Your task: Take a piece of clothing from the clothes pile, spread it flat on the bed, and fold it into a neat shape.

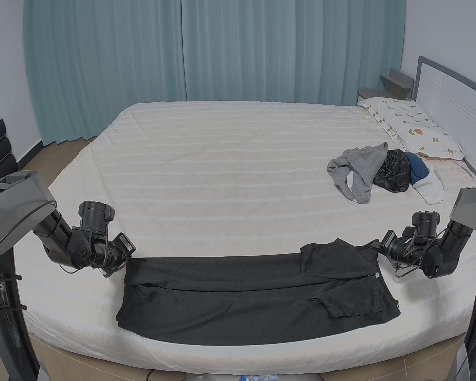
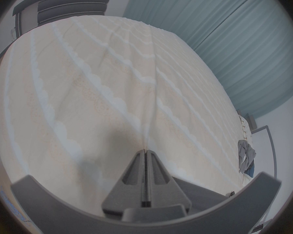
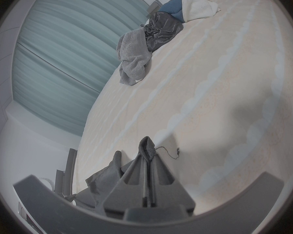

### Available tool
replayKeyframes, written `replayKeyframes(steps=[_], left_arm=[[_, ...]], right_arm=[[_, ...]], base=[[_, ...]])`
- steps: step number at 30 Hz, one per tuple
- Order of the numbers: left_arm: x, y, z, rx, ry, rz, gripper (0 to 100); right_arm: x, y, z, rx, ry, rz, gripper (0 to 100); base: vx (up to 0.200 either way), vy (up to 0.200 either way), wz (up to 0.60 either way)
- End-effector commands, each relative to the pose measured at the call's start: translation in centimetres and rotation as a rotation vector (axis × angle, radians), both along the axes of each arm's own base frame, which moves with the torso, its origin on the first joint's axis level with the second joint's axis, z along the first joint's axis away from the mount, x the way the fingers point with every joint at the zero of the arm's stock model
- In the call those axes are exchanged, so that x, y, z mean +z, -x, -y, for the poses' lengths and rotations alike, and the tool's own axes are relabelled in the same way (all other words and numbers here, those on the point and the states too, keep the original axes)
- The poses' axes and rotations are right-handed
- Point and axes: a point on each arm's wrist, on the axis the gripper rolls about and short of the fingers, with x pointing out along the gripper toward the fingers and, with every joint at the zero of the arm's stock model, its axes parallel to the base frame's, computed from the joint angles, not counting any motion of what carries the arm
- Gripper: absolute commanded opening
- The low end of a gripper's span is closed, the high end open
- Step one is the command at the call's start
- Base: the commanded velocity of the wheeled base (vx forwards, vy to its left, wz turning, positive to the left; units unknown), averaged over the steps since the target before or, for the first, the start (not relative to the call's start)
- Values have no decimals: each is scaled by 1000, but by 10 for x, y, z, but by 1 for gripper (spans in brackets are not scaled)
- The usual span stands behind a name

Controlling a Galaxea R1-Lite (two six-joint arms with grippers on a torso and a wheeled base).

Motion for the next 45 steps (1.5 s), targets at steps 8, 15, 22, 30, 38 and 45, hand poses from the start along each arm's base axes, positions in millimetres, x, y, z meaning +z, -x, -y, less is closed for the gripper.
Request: replayKeyframes(steps=[8,15,22,30,38,45], left_arm=[[-8,-9,13,-33,-1,18,0],[-8,-10,13,-32,0,18,100],[-4,-14,-2,15,11,36,100],[11,-13,-12,40,144,63,100],[10,-11,-12,29,158,53,100],[9,-11,-12,29,158,48,100]], right_arm=[[2,-1,1,-7,3,7,0],[-1,0,-1,2,6,-3,100],[29,-1,7,-12,3,79,100],[34,13,-23,105,-15,64,100],[16,16,-37,203,-55,14,100],[0,16,-37,240,-10,-5,100]], base=[[0,0,0],[0,0,0],[0,0,0],[0,0,0],[0,0,0],[0,0,0]])
